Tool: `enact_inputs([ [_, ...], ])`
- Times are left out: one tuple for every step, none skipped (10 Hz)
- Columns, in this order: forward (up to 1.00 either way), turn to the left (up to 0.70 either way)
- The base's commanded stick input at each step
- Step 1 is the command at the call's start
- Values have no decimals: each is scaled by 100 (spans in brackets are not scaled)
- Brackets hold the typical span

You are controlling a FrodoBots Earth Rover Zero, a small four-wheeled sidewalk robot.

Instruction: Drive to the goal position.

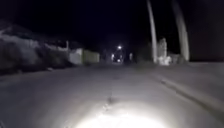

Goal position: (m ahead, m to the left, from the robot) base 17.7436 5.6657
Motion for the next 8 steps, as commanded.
enact_inputs([
  [100,0],
  [100,0],
  [100,0],
  [100,0],
  [100,-15],
  [100,-38],
  [100,-40],
  [100,-24],
])
